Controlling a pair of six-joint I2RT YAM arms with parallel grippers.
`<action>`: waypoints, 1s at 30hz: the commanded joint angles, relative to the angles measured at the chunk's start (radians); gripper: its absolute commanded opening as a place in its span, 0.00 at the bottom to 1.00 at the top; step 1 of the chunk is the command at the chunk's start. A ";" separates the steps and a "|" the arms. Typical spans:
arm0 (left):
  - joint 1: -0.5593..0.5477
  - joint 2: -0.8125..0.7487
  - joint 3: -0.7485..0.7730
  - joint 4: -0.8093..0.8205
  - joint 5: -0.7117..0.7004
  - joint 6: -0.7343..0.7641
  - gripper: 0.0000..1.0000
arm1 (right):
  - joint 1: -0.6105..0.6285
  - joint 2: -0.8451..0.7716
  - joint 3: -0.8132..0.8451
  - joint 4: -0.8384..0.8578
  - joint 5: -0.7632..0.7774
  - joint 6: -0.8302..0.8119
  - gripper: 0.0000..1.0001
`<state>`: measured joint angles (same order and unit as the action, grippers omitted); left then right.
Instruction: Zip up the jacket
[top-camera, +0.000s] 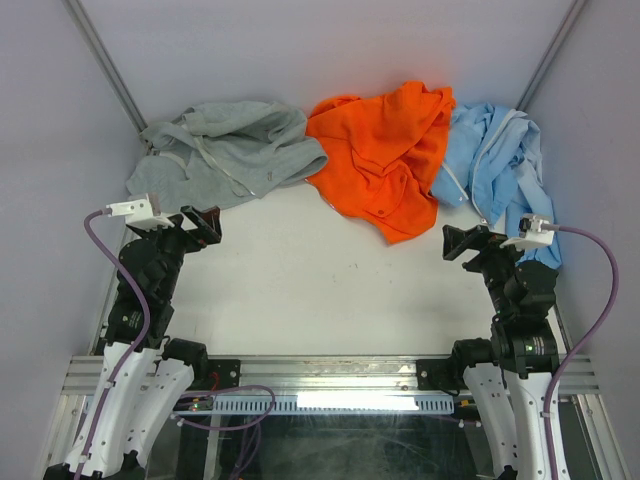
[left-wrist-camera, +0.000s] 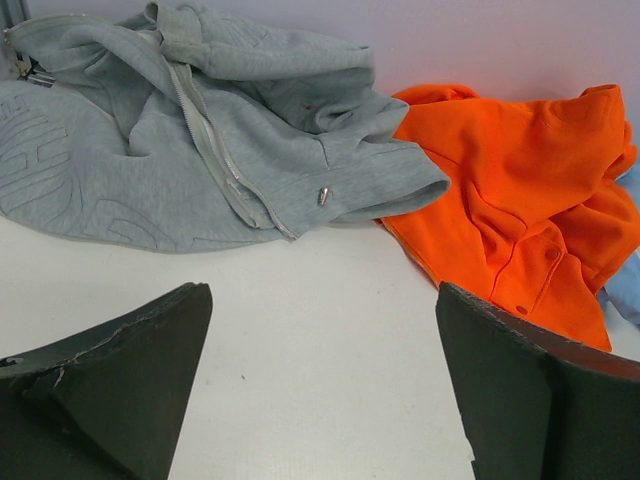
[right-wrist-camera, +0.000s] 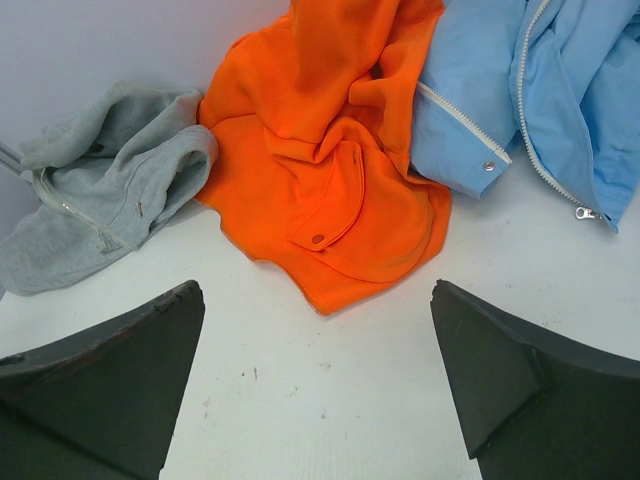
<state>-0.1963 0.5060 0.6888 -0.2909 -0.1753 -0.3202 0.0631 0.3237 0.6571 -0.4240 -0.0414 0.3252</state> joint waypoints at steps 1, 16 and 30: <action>0.003 0.006 0.003 0.044 0.025 0.021 0.99 | -0.003 0.001 0.033 0.003 0.000 0.015 0.99; 0.003 0.277 0.104 0.036 0.033 -0.088 0.99 | -0.002 0.019 0.119 -0.134 0.025 -0.054 0.99; 0.123 1.036 0.476 0.143 -0.125 -0.244 0.99 | 0.045 -0.132 0.072 -0.169 0.085 -0.084 1.00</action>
<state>-0.1192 1.4265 1.0126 -0.2596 -0.2584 -0.5346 0.0875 0.2436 0.7261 -0.6056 -0.0113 0.2600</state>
